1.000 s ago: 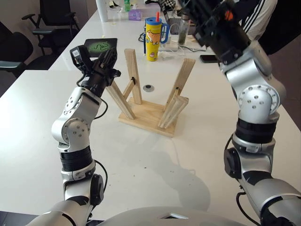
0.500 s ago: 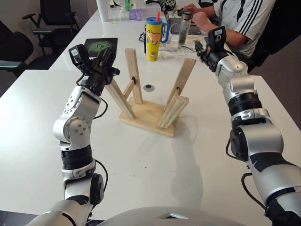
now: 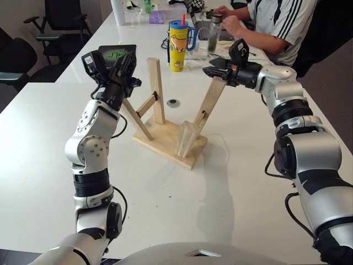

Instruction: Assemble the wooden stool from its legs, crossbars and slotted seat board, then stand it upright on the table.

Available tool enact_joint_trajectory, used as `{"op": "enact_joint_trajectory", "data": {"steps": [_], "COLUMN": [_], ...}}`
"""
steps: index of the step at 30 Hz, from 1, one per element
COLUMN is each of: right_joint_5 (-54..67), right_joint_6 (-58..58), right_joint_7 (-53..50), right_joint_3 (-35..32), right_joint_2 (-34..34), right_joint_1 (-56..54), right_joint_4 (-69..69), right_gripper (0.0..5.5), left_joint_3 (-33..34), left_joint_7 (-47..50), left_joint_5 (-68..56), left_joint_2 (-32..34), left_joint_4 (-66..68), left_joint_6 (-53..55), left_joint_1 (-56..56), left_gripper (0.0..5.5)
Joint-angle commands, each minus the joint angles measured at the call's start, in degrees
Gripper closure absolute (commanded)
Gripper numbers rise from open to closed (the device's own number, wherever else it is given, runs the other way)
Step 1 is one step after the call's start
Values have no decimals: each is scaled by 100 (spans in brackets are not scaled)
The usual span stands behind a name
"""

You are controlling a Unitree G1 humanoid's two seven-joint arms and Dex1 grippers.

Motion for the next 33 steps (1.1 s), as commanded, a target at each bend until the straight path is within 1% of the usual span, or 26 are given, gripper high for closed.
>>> {"op": "enact_joint_trajectory", "data": {"steps": [1,4,6,10,13,16,18,21,24,26,29,33], "right_joint_5": [1037,1444,1626,2195,2661,2987,2797,2164,1782,1799,1811,1491], "right_joint_6": [1828,2600,2940,3681,4141,4401,4213,3639,3308,3350,3398,3113], "right_joint_7": [1942,1949,1842,1478,1143,583,-108,-1038,-1223,-1091,-953,-1297], "right_joint_3": [320,588,666,564,332,-27,-207,-170,108,254,484,595], "right_joint_2": [-107,-362,-437,-340,-173,79,289,510,532,523,599,879], "right_joint_1": [1272,2230,2638,3008,2987,2764,2561,2380,2461,2541,2509,2224], "right_joint_4": [-2666,-4730,-5623,-6953,-7463,-7455,-7075,-6427,-6205,-6192,-6102,-5529], "right_gripper": [361,361,361,361,361,361,361,361,361,361,361,361], "left_joint_3": [81,174,244,342,469,674,838,1036,1104,989,589,93], "left_joint_7": [96,94,90,40,-11,-85,-176,-368,-539,-664,-877,-1404], "left_joint_5": [-44,-93,-126,-125,-137,-103,-25,46,169,279,691,1033], "left_joint_2": [82,174,233,346,488,787,1134,1584,1958,2155,2525,2951], "left_joint_4": [-117,-141,-154,-102,-47,51,186,363,566,636,693,511], "left_joint_6": [177,198,212,188,148,96,159,214,381,576,857,1141], "left_joint_1": [-19,-122,-192,-283,-338,-397,-342,-206,44,278,704,1140], "left_gripper": [434,434,434,434,434,434,434,434,434,434,434,434]}}
